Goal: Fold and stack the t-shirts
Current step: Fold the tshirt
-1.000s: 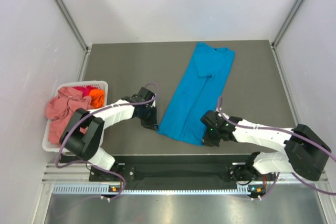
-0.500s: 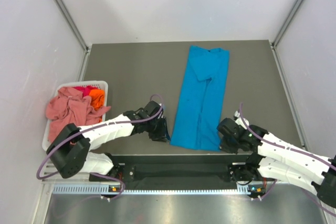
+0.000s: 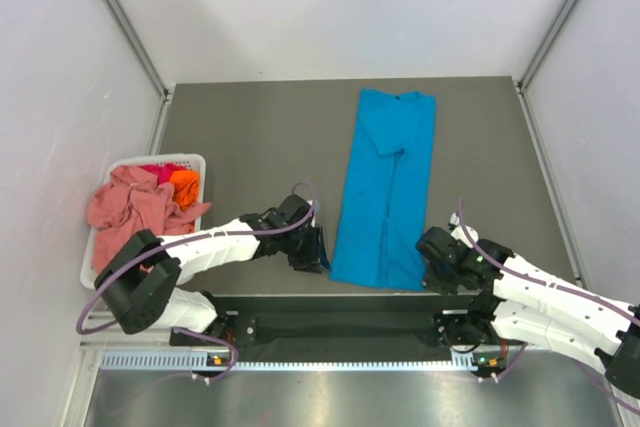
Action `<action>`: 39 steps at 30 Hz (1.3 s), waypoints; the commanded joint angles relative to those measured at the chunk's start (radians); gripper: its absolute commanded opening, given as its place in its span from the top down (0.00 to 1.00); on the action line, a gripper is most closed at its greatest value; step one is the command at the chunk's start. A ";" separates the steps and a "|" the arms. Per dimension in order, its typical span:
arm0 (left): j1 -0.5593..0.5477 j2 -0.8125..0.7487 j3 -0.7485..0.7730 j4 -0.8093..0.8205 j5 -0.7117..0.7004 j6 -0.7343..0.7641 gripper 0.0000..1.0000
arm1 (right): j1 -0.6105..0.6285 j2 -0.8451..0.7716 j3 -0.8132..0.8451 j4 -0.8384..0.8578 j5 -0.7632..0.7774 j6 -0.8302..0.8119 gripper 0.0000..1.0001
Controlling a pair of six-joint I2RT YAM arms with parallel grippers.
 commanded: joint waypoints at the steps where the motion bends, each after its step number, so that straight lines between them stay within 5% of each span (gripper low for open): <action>1: -0.015 0.036 0.006 0.093 0.025 -0.001 0.64 | 0.009 -0.008 0.027 -0.027 0.024 -0.008 1.00; 10: -0.046 0.122 0.011 0.111 -0.001 -0.032 0.72 | 0.009 0.015 0.023 -0.026 0.029 -0.010 1.00; 15: -0.047 0.136 0.042 0.106 -0.003 -0.038 1.00 | 0.009 0.043 0.046 -0.019 0.041 -0.031 1.00; 25: -0.044 0.171 0.273 -0.070 -0.084 -0.004 1.00 | 0.009 0.219 0.224 -0.079 0.162 -0.121 1.00; 39: 0.055 0.441 0.684 -0.196 -0.185 0.117 1.00 | -0.138 0.515 0.522 0.117 0.301 -0.549 1.00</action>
